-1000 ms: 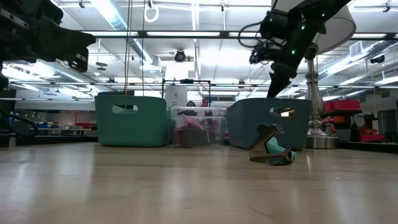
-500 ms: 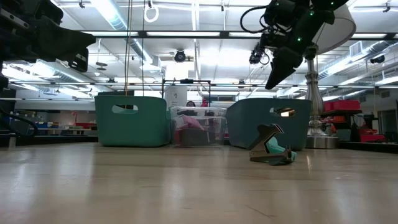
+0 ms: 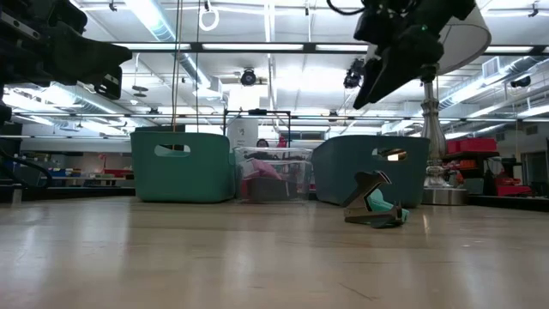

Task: Pick and place Stapler, Stapler remover, tape
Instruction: Put the gray staple remover into the blue bin

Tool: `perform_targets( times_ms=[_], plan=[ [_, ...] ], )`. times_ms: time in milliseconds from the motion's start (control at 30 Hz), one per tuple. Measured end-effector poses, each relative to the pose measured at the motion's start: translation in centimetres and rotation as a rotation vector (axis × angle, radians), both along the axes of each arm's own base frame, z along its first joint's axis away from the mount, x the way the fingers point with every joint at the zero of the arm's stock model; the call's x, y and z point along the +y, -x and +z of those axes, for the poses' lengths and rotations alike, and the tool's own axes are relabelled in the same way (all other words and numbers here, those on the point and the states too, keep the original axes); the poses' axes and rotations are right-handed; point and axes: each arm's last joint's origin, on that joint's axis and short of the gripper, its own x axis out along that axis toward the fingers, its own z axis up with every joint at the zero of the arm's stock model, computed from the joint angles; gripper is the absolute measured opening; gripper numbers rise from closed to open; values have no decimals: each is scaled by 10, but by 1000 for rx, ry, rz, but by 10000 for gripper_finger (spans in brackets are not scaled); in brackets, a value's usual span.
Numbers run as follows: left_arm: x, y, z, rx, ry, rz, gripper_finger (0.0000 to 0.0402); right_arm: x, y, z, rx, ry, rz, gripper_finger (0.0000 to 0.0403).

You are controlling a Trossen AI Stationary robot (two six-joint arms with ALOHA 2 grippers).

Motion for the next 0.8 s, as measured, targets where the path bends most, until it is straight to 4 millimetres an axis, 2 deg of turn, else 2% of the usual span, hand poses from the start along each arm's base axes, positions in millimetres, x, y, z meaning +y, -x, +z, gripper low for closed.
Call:
perform_targets(
  times_ms=[300, 800],
  plan=[
    [0, 0, 0, 0, 0, 0, 3, 33, -4, 0, -5, 6, 140, 302],
    [0, 0, 0, 0, 0, 0, 3, 73, -6, 3, -48, 53, 346, 302]
  ],
)
